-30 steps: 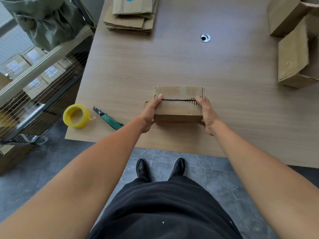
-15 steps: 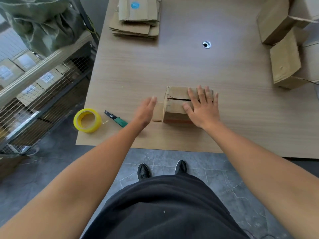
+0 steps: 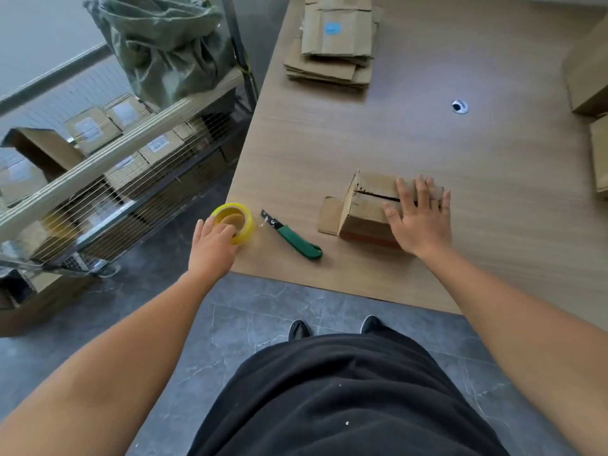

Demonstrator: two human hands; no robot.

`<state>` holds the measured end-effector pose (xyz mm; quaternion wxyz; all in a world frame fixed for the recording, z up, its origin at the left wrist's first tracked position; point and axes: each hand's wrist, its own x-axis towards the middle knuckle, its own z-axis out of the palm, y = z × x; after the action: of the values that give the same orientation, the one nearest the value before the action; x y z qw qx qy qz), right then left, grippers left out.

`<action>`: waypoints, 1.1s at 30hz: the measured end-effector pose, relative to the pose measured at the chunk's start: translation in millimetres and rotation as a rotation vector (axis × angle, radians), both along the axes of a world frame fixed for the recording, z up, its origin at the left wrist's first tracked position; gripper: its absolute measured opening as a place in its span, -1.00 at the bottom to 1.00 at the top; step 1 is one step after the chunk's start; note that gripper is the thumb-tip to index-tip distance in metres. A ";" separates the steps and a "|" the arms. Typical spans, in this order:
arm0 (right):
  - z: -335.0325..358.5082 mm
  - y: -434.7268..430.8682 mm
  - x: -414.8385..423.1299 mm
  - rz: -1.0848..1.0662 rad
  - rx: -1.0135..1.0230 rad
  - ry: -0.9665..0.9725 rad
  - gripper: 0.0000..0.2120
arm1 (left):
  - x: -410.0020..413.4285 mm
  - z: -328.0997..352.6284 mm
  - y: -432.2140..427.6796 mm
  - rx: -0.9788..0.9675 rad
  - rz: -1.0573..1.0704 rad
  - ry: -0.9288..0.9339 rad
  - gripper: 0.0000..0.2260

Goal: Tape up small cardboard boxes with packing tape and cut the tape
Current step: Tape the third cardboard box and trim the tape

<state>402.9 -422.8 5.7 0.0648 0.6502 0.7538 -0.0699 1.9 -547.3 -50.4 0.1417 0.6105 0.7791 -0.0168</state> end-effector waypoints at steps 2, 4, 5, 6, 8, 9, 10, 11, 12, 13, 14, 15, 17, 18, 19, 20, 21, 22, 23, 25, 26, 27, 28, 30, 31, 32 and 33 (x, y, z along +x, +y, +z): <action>2.2 -1.1 1.1 0.006 0.019 0.042 -0.38 | 15.3 19.2 7.0 0.106 -0.051 -0.065 -0.84; 4.1 -1.9 5.4 0.022 0.038 0.133 -0.36 | 45.3 47.2 19.8 0.207 -0.144 -0.151 -0.85; 4.5 -2.3 8.2 0.030 0.039 0.189 -0.32 | 64.7 60.4 28.4 0.245 -0.211 -0.190 -0.85; 4.7 -2.7 11.7 0.034 0.038 0.251 -0.27 | 86.4 71.4 38.4 0.279 -0.294 -0.218 -0.83; 6.1 -2.3 17.9 0.027 0.036 0.401 -0.21 | 132.1 89.6 59.3 0.329 -0.467 -0.214 -0.66; 7.8 -1.8 21.1 0.019 0.036 0.492 -0.19 | 153.2 96.4 68.7 0.341 -0.536 -0.194 -0.59; 10.1 -1.4 24.3 0.016 0.035 0.584 -0.19 | 171.4 100.5 76.9 0.347 -0.591 -0.175 -0.53; 12.6 -1.4 27.3 0.023 0.032 0.667 -0.21 | 186.8 102.7 83.5 0.342 -0.639 -0.156 -0.49; 15.2 -1.5 30.2 0.039 0.027 0.735 -0.24 | 199.4 103.6 89.0 0.329 -0.678 -0.138 -0.47; 17.1 -1.0 32.4 0.059 0.023 0.787 -0.29 | 209.2 102.5 93.7 0.315 -0.709 -0.123 -0.46; 18.5 0.1 34.2 0.078 0.019 0.825 -0.33 | 216.3 100.2 98.2 0.301 -0.732 -0.111 -0.47; 19.2 0.8 36.0 0.088 0.014 0.859 -0.38 | 221.2 96.9 101.3 0.282 -0.749 -0.101 -0.48; 18.1 2.1 40.1 0.071 -0.007 0.959 -0.51 | 225.9 89.9 104.5 0.255 -0.753 -0.078 -0.50; 17.1 2.3 42.5 0.052 -0.012 1.020 -0.59 | 226.5 86.7 104.9 0.257 -0.743 -0.068 -0.50; 16.2 2.5 44.2 0.024 -0.003 1.072 -0.70 | 226.7 84.5 104.8 0.268 -0.732 -0.062 -0.50; 15.6 2.9 45.0 -0.008 0.016 1.101 -0.81 | 227.0 83.3 105.0 0.280 -0.720 -0.060 -0.50; 15.1 3.1 45.5 -0.034 0.034 1.111 -0.89 | 227.6 82.9 105.5 0.290 -0.708 -0.060 -0.50; 14.8 3.6 46.7 -0.039 0.045 1.107 -0.93 | 228.6 82.9 106.0 0.299 -0.697 -0.058 -0.50; 14.4 4.3 48.0 -0.017 0.052 1.089 -0.91 | 229.9 83.2 106.1 0.307 -0.686 -0.056 -0.51; 13.7 6.7 50.1 0.058 0.066 1.039 -0.85 | 232.3 85.0 106.5 0.316 -0.671 -0.054 -0.52; 12.9 9.2 51.7 0.071 0.069 1.034 -0.85 | 233.2 85.8 106.5 0.316 -0.672 -0.052 -0.53; 13.2 11.4 52.6 0.061 0.073 1.043 -0.87 | 233.5 86.0 106.2 0.316 -0.679 -0.052 -0.53; 13.0 12.8 52.9 0.050 0.077 1.050 -0.90 | 233.1 85.7 105.7 0.320 -0.687 -0.053 -0.55; 9.8 15.0 52.1 0.085 0.099 1.005 -0.92 | 233.2 85.1 105.2 0.340 -0.708 -0.065 -0.63; 6.9 15.3 52.0 0.125 0.114 0.956 -0.93 | 232.6 84.2 105.1 0.356 -0.721 -0.074 -0.69; 3.8 15.5 52.2 0.159 0.128 0.905 -0.94 | 231.7 83.5 105.0 0.374 -0.733 -0.077 -0.74; 1.6 15.5 52.3 0.178 0.139 0.864 -0.95 | 230.6 82.9 105.4 0.392 -0.744 -0.074 -0.77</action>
<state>455.3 -407.4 7.3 -0.2942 0.4966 0.7676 -0.2786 232.5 -441.8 32.5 0.0353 0.8658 0.4882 0.1036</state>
